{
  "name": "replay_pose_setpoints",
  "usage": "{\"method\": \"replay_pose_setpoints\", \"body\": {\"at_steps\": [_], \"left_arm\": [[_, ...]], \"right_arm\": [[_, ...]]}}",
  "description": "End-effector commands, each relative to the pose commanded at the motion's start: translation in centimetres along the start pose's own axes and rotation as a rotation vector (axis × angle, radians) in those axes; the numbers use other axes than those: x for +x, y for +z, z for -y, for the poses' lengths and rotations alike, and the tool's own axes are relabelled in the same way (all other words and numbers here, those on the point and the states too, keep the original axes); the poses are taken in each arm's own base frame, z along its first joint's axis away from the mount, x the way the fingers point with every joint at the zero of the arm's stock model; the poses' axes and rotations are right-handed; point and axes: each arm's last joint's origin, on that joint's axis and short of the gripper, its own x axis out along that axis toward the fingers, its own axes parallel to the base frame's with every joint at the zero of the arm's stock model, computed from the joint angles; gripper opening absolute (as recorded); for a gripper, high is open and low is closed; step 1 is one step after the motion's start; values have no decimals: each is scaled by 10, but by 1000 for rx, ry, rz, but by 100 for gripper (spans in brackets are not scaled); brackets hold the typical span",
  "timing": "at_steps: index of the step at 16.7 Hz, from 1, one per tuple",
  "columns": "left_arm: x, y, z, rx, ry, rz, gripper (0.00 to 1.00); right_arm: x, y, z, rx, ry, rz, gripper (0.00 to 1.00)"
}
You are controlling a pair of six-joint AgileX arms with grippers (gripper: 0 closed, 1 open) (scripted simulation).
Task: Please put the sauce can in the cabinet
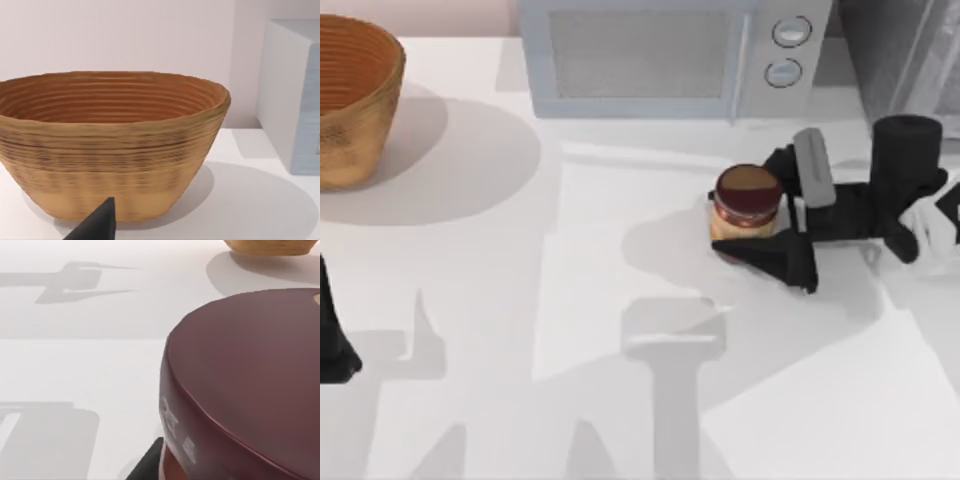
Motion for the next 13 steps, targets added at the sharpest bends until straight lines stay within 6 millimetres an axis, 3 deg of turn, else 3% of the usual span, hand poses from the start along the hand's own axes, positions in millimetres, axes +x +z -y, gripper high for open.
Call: {"method": "replay_pose_setpoints", "body": {"at_steps": [8, 10, 13], "left_arm": [[0, 0, 0, 0, 0, 0, 100], [0, 0, 0, 0, 0, 0, 100], [0, 0, 0, 0, 0, 0, 100]], "right_arm": [[-2, 5, 1, 3, -7, -1, 0], [-3, 23, 4, 6, -7, -1, 0], [-7, 67, 7, 9, -7, -3, 0]]}}
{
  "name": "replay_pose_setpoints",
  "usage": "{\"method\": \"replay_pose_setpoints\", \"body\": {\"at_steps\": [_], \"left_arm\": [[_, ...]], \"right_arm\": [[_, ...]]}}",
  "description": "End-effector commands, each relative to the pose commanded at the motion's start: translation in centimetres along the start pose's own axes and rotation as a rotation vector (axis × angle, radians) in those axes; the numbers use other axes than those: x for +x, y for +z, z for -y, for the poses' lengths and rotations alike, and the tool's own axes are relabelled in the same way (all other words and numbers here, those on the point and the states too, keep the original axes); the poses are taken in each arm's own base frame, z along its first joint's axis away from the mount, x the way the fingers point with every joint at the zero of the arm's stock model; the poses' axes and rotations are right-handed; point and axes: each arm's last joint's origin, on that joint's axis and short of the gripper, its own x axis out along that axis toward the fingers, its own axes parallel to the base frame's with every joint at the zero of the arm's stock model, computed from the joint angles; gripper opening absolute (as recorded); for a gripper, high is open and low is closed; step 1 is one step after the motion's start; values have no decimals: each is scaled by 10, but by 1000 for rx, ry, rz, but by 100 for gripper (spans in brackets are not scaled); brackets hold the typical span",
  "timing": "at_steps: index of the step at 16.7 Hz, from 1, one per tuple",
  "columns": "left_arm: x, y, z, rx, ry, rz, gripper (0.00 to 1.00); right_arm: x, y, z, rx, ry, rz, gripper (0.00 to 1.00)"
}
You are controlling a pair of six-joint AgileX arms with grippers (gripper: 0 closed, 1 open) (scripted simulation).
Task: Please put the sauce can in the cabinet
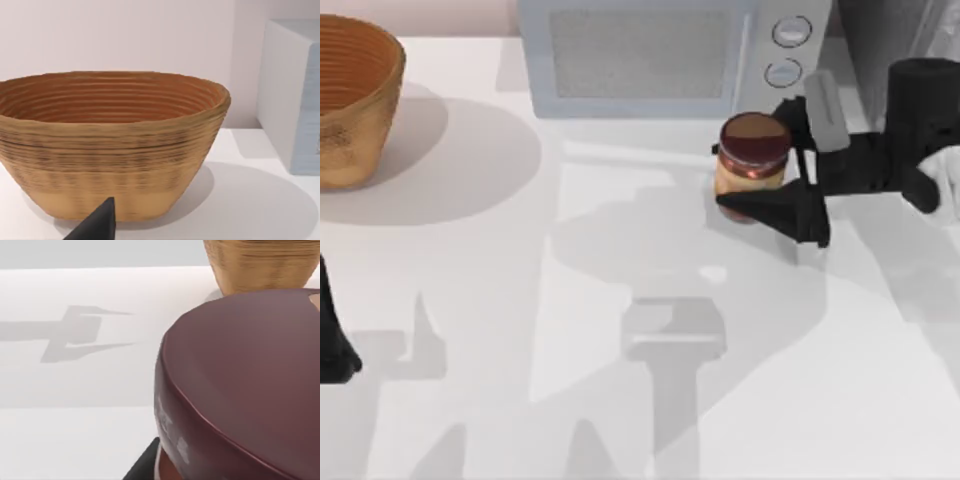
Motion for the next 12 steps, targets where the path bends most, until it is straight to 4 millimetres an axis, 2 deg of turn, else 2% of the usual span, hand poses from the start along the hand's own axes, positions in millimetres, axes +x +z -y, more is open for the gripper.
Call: {"method": "replay_pose_setpoints", "body": {"at_steps": [4, 6, 12], "left_arm": [[0, 0, 0, 0, 0, 0, 100], [0, 0, 0, 0, 0, 0, 100], [0, 0, 0, 0, 0, 0, 100]], "right_arm": [[-10, 60, -4, 5, -7, -2, 0], [-10, 79, -7, -4, -1, 2, 0], [-10, 81, -7, -6, 2, 3, 0]]}}
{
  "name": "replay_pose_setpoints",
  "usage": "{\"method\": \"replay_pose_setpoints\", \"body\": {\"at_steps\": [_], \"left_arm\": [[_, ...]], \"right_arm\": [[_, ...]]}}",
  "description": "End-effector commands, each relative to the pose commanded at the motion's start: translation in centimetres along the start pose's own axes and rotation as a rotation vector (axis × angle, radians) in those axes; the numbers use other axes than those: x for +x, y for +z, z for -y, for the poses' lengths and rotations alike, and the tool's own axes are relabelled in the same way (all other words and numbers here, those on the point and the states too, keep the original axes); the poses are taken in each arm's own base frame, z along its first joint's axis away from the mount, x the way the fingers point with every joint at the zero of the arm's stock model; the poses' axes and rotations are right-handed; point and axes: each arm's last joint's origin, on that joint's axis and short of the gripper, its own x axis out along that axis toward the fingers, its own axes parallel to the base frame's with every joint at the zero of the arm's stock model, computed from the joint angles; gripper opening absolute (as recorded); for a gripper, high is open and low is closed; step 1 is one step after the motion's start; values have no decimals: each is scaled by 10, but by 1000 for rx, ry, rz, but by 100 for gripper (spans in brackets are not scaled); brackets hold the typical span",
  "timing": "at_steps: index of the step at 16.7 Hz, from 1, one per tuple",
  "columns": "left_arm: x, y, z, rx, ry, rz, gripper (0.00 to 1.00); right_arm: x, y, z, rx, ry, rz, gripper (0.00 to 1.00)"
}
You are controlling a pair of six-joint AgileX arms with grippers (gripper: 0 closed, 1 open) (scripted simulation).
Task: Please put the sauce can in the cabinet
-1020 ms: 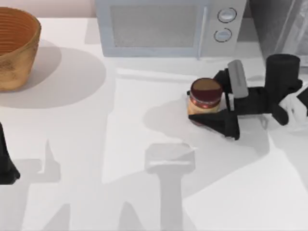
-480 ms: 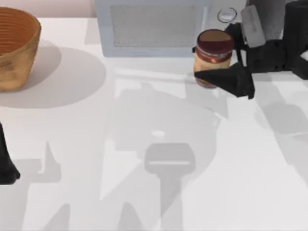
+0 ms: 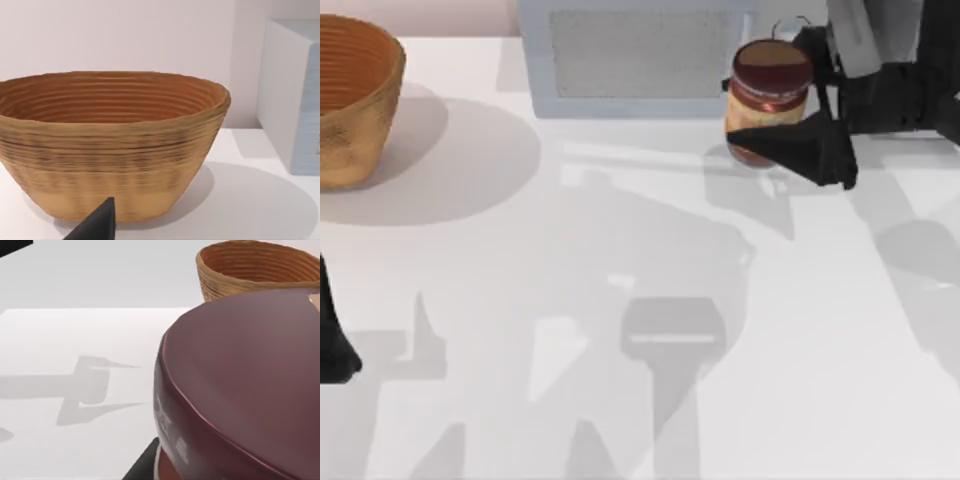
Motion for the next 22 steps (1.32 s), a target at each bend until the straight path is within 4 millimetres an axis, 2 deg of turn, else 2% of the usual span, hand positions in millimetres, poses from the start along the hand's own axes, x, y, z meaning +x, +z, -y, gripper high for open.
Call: {"method": "replay_pose_setpoints", "body": {"at_steps": [2, 4, 8, 12, 17, 19, 22], "left_arm": [[0, 0, 0, 0, 0, 0, 100], [0, 0, 0, 0, 0, 0, 100], [0, 0, 0, 0, 0, 0, 100], [0, 0, 0, 0, 0, 0, 100], [0, 0, 0, 0, 0, 0, 100], [0, 0, 0, 0, 0, 0, 100], [0, 0, 0, 0, 0, 0, 100]], "right_arm": [[-7, -1, -4, 32, -38, -16, 0], [-20, 0, -17, 86, -122, -51, 0], [-45, 7, -62, 194, -346, -158, 0], [-63, 23, -125, 216, -570, -253, 0], [-86, 53, -225, 60, -911, -212, 0], [-95, 51, -261, 7, -1061, -147, 0], [-104, 27, -294, 7, -1268, -54, 0]]}}
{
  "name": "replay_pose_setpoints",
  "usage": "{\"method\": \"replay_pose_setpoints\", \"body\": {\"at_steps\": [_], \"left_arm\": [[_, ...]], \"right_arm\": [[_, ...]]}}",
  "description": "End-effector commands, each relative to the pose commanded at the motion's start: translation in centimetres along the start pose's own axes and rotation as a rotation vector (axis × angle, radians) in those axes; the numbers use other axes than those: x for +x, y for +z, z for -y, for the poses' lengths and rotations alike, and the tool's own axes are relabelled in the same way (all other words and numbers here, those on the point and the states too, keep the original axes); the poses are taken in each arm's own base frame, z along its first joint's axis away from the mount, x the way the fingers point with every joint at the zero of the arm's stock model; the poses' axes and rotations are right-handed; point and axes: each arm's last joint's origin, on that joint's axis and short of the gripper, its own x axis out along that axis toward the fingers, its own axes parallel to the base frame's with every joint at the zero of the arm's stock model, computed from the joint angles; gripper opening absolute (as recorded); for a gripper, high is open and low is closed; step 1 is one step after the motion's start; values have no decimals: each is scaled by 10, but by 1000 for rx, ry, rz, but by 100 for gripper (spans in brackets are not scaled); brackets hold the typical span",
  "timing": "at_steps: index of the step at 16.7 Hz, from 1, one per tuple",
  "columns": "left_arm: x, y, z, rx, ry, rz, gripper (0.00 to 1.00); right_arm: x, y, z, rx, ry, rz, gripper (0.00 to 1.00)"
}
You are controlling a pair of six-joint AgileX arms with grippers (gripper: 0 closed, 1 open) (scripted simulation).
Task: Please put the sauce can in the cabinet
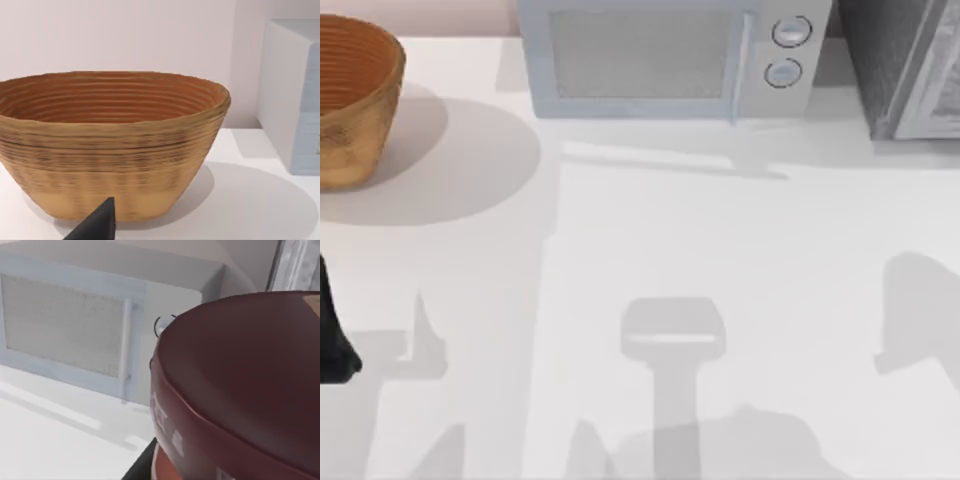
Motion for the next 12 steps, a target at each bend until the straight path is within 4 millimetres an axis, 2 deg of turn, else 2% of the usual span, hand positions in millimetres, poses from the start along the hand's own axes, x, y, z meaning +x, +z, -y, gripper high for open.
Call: {"method": "replay_pose_setpoints", "body": {"at_steps": [3, 5, 12], "left_arm": [[0, 0, 0, 0, 0, 0, 100], [0, 0, 0, 0, 0, 0, 100], [0, 0, 0, 0, 0, 0, 100]], "right_arm": [[-13, -29, 1, 76, -166, 29, 0], [-16, -42, 2, 111, -241, 45, 0], [-17, -47, 2, 130, -279, 58, 0]]}}
